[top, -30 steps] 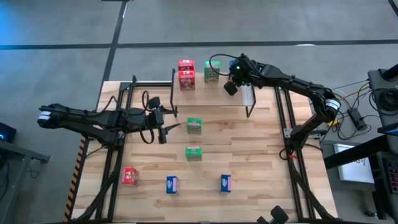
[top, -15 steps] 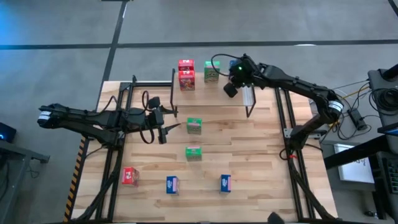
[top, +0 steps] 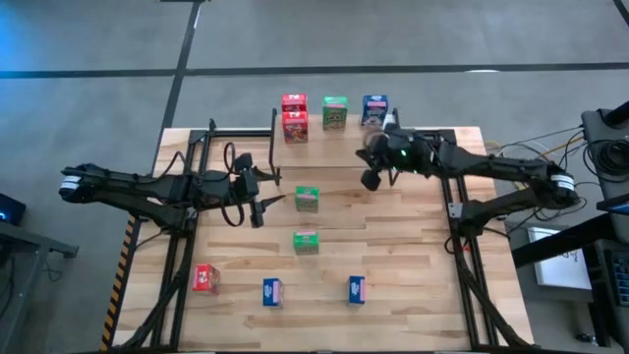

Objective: Stack cereal on shelf
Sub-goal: Put the top left blue cereal box on the shelf, then put the top green cereal box on the shelf

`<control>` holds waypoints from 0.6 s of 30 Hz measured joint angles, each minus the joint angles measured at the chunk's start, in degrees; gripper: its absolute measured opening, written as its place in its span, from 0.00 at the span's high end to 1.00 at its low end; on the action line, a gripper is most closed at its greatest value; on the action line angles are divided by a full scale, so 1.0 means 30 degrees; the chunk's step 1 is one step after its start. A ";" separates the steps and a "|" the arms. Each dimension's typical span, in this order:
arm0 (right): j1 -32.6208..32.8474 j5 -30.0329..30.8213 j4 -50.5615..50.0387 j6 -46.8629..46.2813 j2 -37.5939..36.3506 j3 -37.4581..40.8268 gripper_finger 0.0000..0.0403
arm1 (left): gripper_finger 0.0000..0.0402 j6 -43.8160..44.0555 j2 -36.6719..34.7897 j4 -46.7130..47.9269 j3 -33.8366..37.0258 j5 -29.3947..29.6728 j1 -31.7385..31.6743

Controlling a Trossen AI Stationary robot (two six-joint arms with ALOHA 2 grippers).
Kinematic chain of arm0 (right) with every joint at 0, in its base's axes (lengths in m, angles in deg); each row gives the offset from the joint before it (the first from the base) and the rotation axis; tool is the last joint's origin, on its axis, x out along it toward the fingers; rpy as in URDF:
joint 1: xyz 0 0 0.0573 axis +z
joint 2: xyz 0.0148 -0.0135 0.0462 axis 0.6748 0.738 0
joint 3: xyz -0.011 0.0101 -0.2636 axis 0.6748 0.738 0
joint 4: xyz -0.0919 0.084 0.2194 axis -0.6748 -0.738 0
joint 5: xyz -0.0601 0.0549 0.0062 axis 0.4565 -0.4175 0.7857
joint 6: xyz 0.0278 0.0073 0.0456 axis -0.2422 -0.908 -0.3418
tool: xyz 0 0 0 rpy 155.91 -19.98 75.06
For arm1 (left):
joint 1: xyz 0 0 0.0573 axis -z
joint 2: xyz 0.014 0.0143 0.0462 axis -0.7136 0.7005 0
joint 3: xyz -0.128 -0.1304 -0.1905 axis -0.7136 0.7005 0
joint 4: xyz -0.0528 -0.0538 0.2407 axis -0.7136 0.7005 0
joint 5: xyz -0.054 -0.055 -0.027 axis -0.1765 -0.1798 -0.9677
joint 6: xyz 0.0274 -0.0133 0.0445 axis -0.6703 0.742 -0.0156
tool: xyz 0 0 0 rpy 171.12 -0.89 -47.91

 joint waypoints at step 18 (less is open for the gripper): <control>0.1002 -0.5511 1.2377 0.1793 -0.4280 0.8357 0.97 | 0.46 0.0813 0.3526 -0.2562 -0.0068 -0.0641 -0.0002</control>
